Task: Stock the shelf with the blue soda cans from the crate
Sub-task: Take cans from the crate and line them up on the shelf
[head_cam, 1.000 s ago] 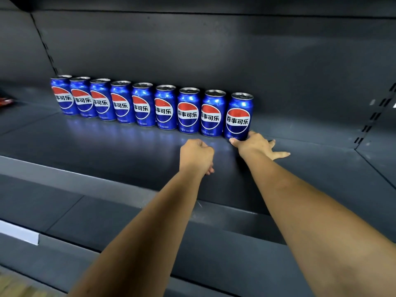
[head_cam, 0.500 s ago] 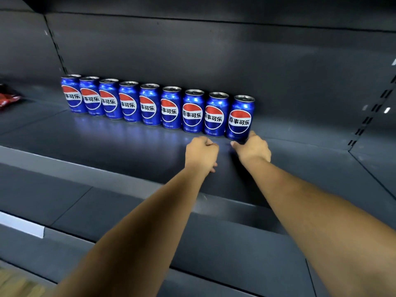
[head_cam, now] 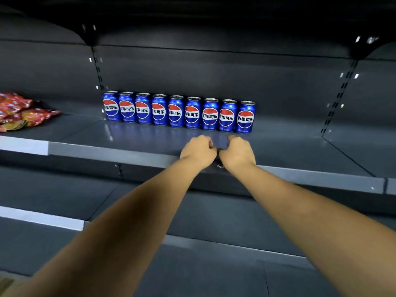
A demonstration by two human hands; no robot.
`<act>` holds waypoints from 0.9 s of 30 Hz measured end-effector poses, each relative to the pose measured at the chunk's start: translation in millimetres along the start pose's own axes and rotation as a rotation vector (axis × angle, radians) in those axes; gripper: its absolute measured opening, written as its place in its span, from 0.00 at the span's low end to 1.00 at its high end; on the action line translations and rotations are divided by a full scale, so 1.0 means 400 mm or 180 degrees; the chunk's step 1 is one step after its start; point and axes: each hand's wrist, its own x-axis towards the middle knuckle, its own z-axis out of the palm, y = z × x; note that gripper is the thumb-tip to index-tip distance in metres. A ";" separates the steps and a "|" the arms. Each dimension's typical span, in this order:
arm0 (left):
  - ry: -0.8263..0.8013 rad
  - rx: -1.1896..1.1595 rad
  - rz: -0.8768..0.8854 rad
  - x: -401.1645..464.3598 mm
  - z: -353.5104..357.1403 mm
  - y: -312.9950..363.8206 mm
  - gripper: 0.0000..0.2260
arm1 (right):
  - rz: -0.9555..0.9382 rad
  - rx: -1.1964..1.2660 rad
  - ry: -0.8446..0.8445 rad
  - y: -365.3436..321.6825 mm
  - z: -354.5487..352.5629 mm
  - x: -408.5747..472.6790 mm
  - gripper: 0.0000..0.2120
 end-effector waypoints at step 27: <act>-0.0618 0.1716 -0.0269 -0.479 -0.092 -0.204 0.09 | -0.0425 -0.1211 -0.0923 -0.055 0.128 -0.478 0.06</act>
